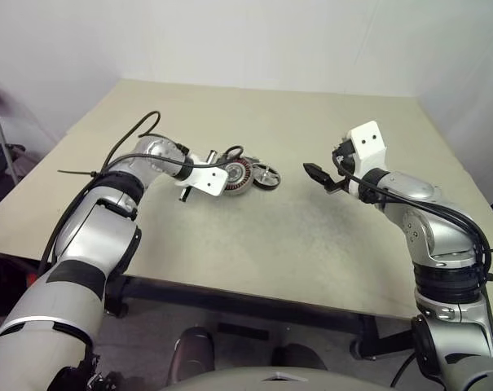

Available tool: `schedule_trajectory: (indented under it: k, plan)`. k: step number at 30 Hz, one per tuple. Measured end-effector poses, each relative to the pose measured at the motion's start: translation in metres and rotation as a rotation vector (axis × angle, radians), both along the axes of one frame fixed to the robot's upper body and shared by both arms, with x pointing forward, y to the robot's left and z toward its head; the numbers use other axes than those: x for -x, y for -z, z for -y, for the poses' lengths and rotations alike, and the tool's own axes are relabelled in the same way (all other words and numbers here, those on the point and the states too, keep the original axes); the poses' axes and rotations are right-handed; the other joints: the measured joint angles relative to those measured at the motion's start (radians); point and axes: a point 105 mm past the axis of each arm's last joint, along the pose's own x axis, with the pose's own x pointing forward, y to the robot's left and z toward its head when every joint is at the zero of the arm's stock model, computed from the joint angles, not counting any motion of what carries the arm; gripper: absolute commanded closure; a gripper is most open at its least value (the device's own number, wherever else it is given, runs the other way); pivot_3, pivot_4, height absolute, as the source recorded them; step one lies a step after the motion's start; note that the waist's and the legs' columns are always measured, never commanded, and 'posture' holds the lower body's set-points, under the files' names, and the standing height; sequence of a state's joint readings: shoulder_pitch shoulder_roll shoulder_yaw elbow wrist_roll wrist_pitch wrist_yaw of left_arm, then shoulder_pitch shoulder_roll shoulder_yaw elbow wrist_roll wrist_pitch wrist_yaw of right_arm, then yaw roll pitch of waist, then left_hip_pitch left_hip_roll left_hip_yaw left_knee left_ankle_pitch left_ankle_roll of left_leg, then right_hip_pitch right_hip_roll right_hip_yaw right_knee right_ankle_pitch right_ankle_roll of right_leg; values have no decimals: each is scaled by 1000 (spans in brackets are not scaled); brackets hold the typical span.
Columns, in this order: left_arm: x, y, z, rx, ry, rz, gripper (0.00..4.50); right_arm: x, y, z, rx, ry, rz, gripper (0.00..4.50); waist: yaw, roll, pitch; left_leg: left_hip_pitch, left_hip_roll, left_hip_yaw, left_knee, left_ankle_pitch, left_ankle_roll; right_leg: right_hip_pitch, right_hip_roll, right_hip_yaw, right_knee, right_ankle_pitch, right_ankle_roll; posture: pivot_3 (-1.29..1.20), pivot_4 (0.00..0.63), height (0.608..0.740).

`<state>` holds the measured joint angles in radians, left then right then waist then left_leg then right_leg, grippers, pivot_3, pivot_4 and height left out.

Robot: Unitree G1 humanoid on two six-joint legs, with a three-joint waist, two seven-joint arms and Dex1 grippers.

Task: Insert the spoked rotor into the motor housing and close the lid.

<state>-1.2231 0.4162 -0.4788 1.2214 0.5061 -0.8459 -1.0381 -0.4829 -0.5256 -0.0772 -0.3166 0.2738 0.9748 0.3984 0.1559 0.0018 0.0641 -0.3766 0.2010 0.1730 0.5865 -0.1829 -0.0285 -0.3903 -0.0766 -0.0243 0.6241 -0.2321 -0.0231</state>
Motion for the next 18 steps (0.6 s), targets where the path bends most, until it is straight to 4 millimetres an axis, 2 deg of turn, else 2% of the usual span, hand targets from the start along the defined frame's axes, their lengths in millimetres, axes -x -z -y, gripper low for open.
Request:
schedule_trajectory:
  k: [4,9,13,18]
  plan:
    - [-3,-11,13,-86,112,155,4461,2,4,10,2,37,-10,0,-1,0,0,0,0,0,0,0,0,0,0,0,0,0,0,0,0,740]
    - [-4,-7,31,-146,222,284,4461,4,1,16,6,68,8,0,-1,0,0,0,0,0,0,0,0,0,0,0,0,0,1,0,0,740]
    - [7,6,54,-139,351,331,4461,8,-1,22,6,95,23,0,1,0,0,-1,-1,-1,1,0,0,0,0,0,0,1,1,0,0,740]
    - [29,20,81,-106,533,339,4461,14,0,30,6,139,16,0,2,0,0,-1,-1,-2,1,0,0,0,0,0,0,1,1,0,0,740]
